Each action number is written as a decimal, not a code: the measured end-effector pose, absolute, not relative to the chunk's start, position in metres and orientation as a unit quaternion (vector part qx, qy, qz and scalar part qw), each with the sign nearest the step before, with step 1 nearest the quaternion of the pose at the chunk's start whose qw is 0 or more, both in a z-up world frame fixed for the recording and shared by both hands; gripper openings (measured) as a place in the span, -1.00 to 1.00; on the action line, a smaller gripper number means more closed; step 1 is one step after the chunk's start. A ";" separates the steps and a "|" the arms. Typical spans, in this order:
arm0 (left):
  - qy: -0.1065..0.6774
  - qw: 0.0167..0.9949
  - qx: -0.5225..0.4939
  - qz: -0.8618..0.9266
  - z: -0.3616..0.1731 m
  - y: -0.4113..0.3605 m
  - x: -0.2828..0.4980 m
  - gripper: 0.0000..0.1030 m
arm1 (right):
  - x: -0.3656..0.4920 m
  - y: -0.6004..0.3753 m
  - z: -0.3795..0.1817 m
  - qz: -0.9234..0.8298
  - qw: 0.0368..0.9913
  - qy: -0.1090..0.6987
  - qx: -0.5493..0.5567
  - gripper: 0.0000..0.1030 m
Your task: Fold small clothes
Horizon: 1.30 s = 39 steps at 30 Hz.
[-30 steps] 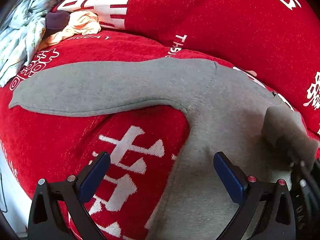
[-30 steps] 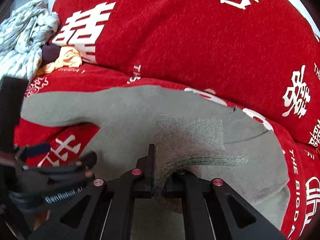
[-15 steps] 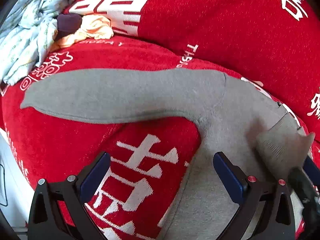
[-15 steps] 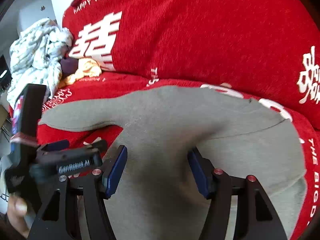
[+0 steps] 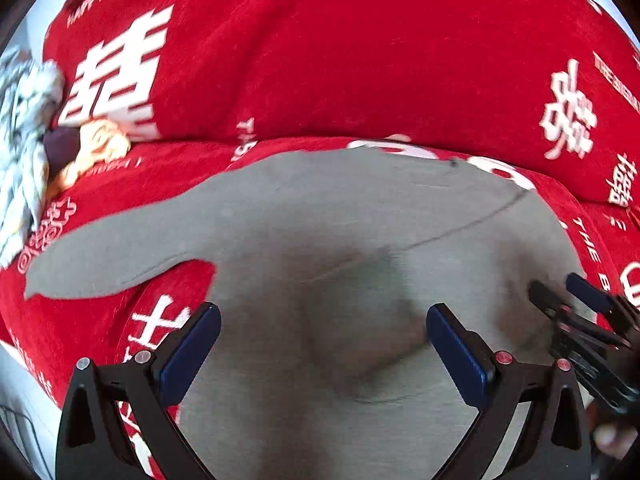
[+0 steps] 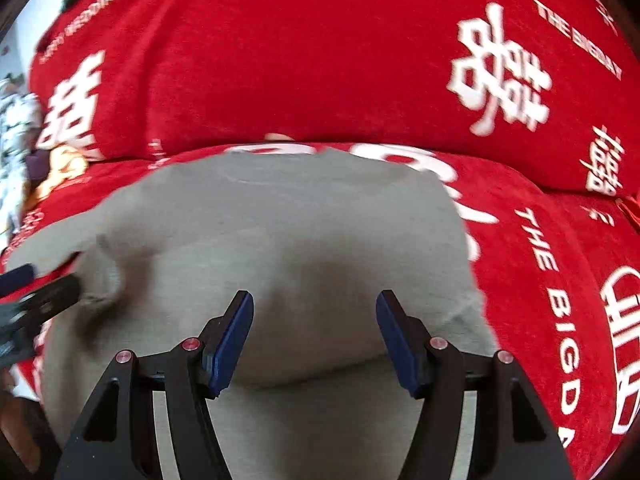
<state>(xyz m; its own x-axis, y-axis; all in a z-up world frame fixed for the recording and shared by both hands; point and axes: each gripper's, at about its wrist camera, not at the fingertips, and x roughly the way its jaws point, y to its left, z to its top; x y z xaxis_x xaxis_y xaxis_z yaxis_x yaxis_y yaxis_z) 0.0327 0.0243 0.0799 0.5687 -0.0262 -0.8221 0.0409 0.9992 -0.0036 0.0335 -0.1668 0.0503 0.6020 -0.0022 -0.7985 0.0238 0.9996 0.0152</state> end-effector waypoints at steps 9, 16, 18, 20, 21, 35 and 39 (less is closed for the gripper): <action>0.474 0.875 -0.001 -0.101 0.072 -0.024 0.033 1.00 | 0.038 -0.204 0.028 -0.015 0.891 0.453 0.035 0.30; 0.466 0.877 0.001 -0.119 0.080 -0.044 0.020 1.00 | 0.028 -0.221 0.054 -0.002 0.910 0.413 0.048 0.31; 0.455 0.879 0.015 -0.140 0.085 -0.060 0.012 1.00 | 0.033 -0.224 0.058 0.004 0.911 0.409 0.047 0.31; 0.443 0.880 0.042 -0.164 0.085 -0.078 0.008 1.00 | 0.040 -0.228 0.057 0.004 0.910 0.413 0.039 0.32; 0.439 0.880 0.054 -0.173 0.082 -0.086 0.007 1.00 | 0.043 -0.231 0.056 -0.001 0.908 0.417 0.035 0.32; 0.473 0.880 -0.033 -0.006 0.045 0.031 0.024 1.00 | 0.069 -0.220 0.056 0.021 0.906 0.423 0.013 0.32; 0.489 0.872 -0.029 -0.024 0.036 0.025 0.029 1.00 | 0.096 -0.213 0.037 0.024 0.891 0.453 0.019 0.31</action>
